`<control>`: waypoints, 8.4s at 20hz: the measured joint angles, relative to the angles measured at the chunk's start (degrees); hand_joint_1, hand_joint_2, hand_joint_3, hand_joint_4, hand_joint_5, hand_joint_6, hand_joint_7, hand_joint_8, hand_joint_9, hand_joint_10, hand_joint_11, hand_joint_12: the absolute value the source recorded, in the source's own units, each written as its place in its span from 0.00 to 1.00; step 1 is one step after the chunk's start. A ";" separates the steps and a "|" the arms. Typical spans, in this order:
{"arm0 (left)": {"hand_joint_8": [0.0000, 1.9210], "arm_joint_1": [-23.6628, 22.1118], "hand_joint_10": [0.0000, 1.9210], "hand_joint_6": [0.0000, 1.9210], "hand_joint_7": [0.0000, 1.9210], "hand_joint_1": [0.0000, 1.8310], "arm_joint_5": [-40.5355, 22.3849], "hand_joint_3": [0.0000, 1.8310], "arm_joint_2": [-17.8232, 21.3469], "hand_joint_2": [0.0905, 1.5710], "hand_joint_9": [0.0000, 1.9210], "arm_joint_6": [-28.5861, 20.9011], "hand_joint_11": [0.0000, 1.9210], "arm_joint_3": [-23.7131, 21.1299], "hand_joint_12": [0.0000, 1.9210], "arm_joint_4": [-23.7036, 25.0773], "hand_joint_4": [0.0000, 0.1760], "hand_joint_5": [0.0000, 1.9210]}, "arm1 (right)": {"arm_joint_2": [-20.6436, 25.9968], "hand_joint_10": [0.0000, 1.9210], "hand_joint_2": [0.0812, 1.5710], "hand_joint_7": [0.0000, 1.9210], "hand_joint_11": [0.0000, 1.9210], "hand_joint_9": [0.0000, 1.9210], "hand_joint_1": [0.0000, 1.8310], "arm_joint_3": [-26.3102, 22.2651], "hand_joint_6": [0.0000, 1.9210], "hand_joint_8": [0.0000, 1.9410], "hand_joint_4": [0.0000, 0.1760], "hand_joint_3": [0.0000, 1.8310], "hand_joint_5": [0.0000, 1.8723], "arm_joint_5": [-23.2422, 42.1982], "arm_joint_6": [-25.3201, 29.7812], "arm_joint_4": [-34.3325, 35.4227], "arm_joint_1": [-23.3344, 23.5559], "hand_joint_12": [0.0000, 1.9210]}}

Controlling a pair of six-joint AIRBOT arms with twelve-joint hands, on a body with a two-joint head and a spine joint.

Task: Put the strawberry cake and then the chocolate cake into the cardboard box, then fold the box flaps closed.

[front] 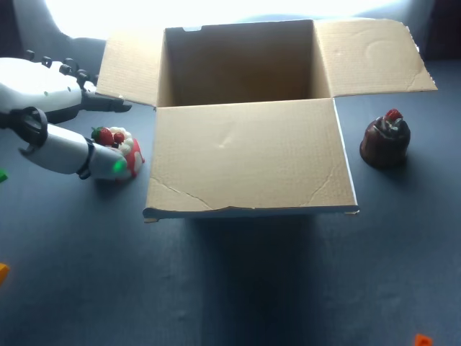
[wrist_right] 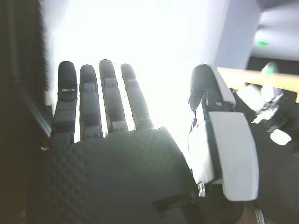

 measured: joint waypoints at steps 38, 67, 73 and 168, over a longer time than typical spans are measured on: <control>0.00 8.07 0.00 0.00 0.06 0.54 5.38 0.00 -15.78 0.57 0.06 -0.09 0.00 14.75 0.24 -0.55 0.16 0.03 | -1.49 0.01 0.61 0.02 0.00 0.03 0.53 -1.66 0.00 0.01 0.05 0.00 0.00 10.73 -5.09 15.17 -6.73 0.11; 0.79 5.31 0.83 0.53 0.12 0.63 4.33 0.21 -11.15 0.62 0.13 -0.24 0.11 12.85 0.97 -5.03 0.00 0.16 | -2.91 0.01 0.65 0.03 0.00 0.05 0.50 -1.90 0.00 0.00 0.00 0.00 0.02 2.80 -7.96 28.41 -6.36 0.14; 0.82 0.83 0.84 0.55 0.09 0.60 4.92 0.15 -6.29 0.67 0.11 -0.22 0.10 10.10 0.97 -6.03 0.00 0.13 | -2.95 0.01 0.65 0.04 0.00 0.07 0.49 -1.90 0.00 0.00 0.01 0.00 0.02 3.26 -8.33 28.44 -6.36 0.22; 0.00 -14.93 0.00 0.00 0.16 0.33 -21.86 0.00 -21.70 0.57 0.19 49.33 0.00 15.21 0.55 -9.27 0.30 0.09 | -3.54 0.00 0.65 0.06 0.00 0.07 0.51 -2.71 0.00 0.00 0.00 0.00 0.02 5.46 -11.13 28.59 -6.36 0.19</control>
